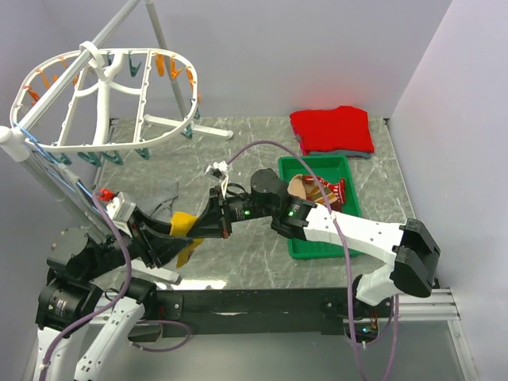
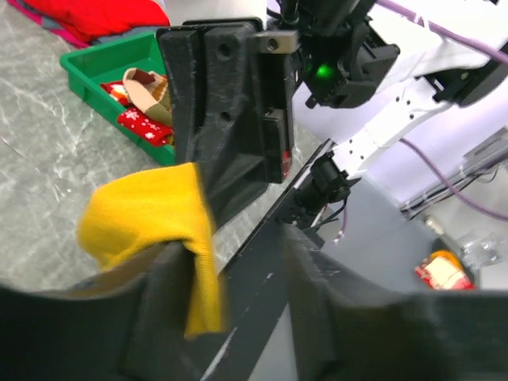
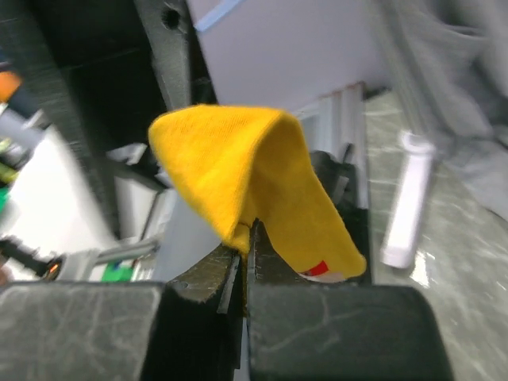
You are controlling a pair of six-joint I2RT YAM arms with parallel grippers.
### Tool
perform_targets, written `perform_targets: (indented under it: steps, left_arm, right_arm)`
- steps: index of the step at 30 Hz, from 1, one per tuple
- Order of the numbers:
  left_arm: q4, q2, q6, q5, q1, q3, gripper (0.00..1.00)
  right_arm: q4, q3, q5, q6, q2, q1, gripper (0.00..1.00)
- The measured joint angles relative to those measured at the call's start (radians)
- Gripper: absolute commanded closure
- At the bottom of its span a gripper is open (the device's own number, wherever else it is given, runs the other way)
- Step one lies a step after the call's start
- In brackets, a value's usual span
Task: Remove the socks clipped to the hanger
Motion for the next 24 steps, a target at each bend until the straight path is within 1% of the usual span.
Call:
perform_targets:
  steps: [1, 2, 3, 4, 7, 10, 13, 18, 22, 23, 24]
  left_arm:
    - [-0.001, 0.000, 0.003, -0.004, 0.000, 0.000, 0.33]
    - [-0.005, 0.000, 0.005, -0.012, 0.000, 0.000, 0.30]
    - [-0.009, 0.000, 0.010, -0.021, 0.000, 0.000, 0.22]
    - [-0.014, 0.000, 0.013, -0.032, 0.000, 0.001, 0.18]
    - [-0.025, 0.000, 0.027, -0.068, 0.000, 0.007, 0.13]
    - [-0.027, 0.000, 0.036, -0.094, 0.000, 0.014, 0.12]
    - [-0.027, 0.000, 0.040, -0.103, 0.000, 0.017, 0.11]
    - [-0.027, 0.000, 0.046, -0.103, -0.005, 0.017, 0.11]
    - [-0.026, 0.000, 0.051, -0.102, -0.021, 0.017, 0.10]
    - [-0.026, 0.000, 0.053, -0.102, -0.025, 0.017, 0.10]
    - [-0.026, 0.000, 0.054, -0.102, -0.029, 0.017, 0.10]
  right_arm:
    - [-0.023, 0.000, 0.027, -0.009, -0.001, 0.000, 1.00]
    - [-0.053, 0.000, 0.063, -0.021, -0.005, -0.001, 1.00]
    - [-0.082, 0.000, 0.095, -0.032, -0.009, -0.002, 1.00]
    - [-0.129, -0.001, 0.146, -0.048, -0.021, -0.004, 1.00]
    - [-0.257, -0.018, 0.293, -0.090, -0.081, -0.029, 1.00]
    - [-0.382, -0.063, 0.474, -0.124, -0.174, -0.087, 1.00]
    - [-0.505, -0.127, 0.665, -0.137, -0.275, -0.188, 1.00]
    - [-0.676, -0.222, 0.897, -0.137, -0.396, -0.381, 1.00]
    - [-0.753, -0.276, 0.977, -0.146, -0.448, -0.522, 0.91]
    - [-0.762, -0.282, 0.989, -0.150, -0.450, -0.547, 0.82]
    - [-0.772, -0.289, 0.997, -0.154, -0.449, -0.577, 0.77]
